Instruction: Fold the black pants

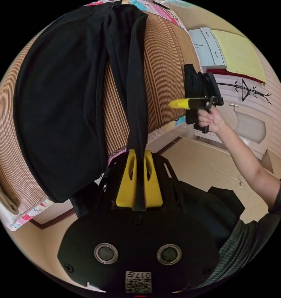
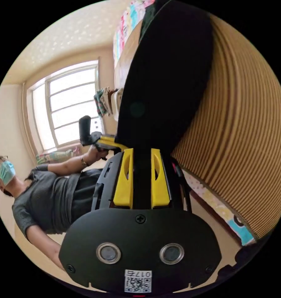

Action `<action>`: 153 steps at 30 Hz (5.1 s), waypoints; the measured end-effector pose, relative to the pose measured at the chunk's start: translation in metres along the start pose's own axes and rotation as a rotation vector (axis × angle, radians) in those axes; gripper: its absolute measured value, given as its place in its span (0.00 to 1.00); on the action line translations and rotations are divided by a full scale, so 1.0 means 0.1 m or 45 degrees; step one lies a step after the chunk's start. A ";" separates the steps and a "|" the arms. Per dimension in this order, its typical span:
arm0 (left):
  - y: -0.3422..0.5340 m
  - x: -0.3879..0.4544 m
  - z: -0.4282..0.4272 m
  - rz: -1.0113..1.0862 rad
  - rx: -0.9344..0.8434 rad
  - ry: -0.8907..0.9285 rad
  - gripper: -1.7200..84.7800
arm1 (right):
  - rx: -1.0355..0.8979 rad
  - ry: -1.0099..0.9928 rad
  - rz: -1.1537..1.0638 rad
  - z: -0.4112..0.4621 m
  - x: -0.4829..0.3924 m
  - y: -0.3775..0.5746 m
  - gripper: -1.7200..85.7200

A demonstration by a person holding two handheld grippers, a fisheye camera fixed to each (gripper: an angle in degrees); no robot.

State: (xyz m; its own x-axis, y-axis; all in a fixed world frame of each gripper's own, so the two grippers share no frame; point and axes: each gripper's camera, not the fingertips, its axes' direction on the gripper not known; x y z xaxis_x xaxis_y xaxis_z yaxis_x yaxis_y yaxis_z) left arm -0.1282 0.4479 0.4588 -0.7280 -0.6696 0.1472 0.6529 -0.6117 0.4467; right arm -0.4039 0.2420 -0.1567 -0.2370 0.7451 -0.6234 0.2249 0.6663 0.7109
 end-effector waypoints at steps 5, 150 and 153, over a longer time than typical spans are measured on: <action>0.16 -0.04 0.15 -0.012 0.003 0.034 0.06 | 0.716 -0.267 0.316 -1.27 0.78 -0.70 0.19; 1.82 1.06 -5.20 0.976 0.853 0.916 0.06 | 0.903 -0.138 -1.095 1.23 -3.49 0.36 0.04; 1.98 1.49 -5.68 1.107 0.966 0.797 0.06 | 0.957 -0.049 -1.210 1.14 -4.07 0.39 0.04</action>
State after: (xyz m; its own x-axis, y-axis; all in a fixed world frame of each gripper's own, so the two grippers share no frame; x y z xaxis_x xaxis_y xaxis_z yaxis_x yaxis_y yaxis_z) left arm 0.0115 -0.0127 0.0678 0.2221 -0.9287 0.2970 0.4281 0.3666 0.8261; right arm -0.1912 -0.0318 0.0874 -0.5807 -0.0579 -0.8121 0.4723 0.7885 -0.3939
